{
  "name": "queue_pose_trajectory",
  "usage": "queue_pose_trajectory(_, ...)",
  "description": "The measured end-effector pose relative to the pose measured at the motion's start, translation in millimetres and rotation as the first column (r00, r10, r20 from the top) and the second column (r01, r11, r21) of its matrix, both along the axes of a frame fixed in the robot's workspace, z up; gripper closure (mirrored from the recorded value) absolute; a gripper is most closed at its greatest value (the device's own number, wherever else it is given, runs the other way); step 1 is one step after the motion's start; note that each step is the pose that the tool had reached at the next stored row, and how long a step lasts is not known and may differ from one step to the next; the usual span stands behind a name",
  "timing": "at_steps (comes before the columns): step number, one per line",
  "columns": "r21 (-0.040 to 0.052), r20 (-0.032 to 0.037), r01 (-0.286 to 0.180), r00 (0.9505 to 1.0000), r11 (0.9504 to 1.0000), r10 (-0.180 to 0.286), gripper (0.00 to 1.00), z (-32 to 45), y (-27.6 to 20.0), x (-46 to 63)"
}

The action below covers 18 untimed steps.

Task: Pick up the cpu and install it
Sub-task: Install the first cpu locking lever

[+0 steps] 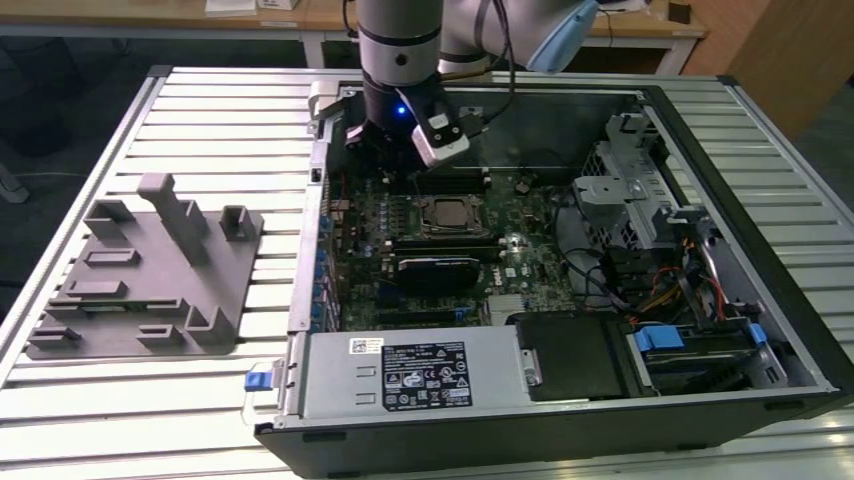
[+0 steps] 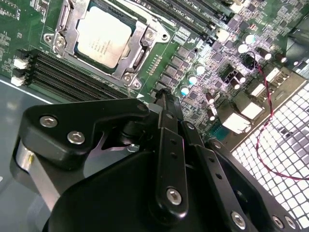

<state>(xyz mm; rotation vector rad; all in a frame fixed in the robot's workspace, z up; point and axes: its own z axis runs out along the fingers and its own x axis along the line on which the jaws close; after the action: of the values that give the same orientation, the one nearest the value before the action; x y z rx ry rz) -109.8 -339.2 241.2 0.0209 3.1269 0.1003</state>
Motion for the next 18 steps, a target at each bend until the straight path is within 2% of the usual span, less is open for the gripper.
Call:
queue_pose_trajectory(6, 0.0194, 0.0, 0.0, 1.0, 0.9998, 0.0, 0.89, 0.0, 0.0, -0.3)
queue_pose_trajectory(11, 0.0432, 0.0, 0.0, 1.0, 0.9991, 0.0, 0.89, 0.0, -0.1, -0.5)
queue_pose_trajectory(18, 0.06, 0.0001, 0.0, 1.0, 0.9982, 0.0, 0.89, 0.1, 0.0, -0.6)
